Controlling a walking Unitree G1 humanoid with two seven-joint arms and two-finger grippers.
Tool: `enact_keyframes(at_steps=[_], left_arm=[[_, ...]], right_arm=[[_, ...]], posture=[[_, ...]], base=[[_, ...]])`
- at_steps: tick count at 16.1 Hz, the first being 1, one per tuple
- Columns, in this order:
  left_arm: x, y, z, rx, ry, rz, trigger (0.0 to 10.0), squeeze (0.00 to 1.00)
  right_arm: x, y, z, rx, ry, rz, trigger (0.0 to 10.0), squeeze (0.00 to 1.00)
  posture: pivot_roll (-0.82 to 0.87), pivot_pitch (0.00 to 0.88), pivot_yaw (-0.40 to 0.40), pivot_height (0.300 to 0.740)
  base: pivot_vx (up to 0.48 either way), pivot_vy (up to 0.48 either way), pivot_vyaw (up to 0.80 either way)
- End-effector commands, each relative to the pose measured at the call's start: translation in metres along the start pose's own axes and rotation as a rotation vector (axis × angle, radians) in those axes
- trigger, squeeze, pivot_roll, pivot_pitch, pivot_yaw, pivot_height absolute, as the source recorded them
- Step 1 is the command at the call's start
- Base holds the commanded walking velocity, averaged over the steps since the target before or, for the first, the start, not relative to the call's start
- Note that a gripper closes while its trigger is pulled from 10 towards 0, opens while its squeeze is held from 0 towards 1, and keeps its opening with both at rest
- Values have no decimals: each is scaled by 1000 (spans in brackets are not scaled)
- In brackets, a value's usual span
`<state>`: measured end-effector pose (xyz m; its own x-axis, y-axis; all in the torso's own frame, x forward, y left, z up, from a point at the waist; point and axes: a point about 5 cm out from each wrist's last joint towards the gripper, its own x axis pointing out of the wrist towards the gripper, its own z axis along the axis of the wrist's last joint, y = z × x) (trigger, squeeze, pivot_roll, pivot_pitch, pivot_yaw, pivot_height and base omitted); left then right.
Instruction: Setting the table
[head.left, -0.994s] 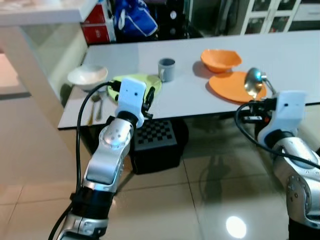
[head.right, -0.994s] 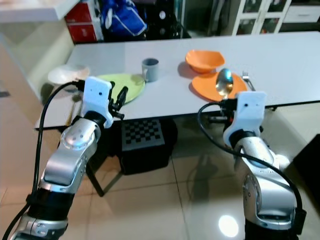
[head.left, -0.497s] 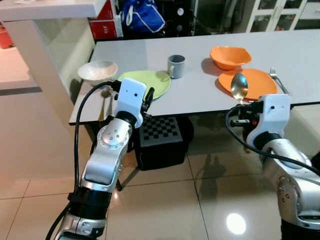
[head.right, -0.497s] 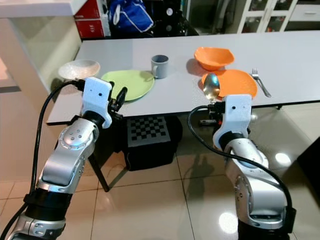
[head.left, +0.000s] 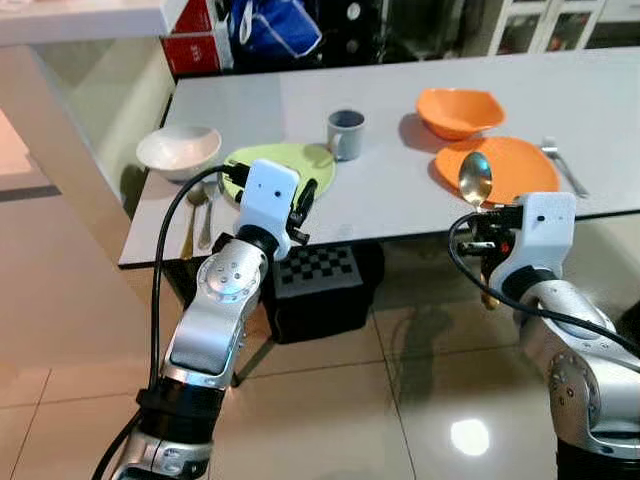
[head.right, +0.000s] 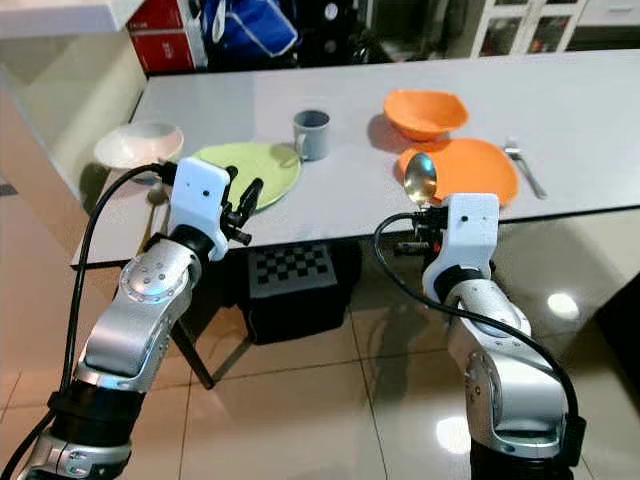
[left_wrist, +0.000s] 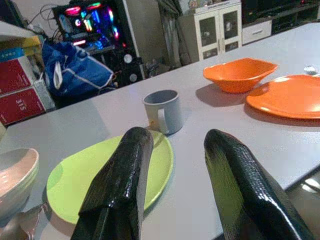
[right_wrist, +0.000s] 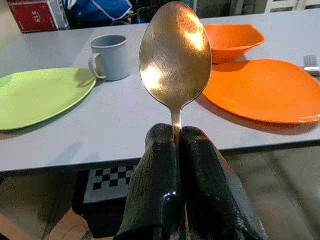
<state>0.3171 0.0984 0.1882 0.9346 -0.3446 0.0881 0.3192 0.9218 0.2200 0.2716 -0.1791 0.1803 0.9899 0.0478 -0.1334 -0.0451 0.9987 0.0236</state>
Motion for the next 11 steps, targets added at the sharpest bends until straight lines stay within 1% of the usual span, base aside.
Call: enact_keyframes(at_steps=[1, 8, 11], left_arm=[[-1, 0, 4, 7, -18, -10, 10000, 0], [-2, -2, 5, 13, -20, -34, 10000, 0], [-4, -3, 4, 13, -18, -42, 10000, 0]], right_arm=[[0, 1, -3, 13, 17, 5, 10000, 0], [-1, 1, -5, 11, 14, 1, 10000, 0], [-4, 1, -6, 7, 13, -2, 10000, 0]], posture=[[-72, 0, 33, 740], [-72, 0, 45, 740], [-78, 0, 52, 740]], base=[[368, 0, 0], [364, 0, 0], [365, 0, 0]])
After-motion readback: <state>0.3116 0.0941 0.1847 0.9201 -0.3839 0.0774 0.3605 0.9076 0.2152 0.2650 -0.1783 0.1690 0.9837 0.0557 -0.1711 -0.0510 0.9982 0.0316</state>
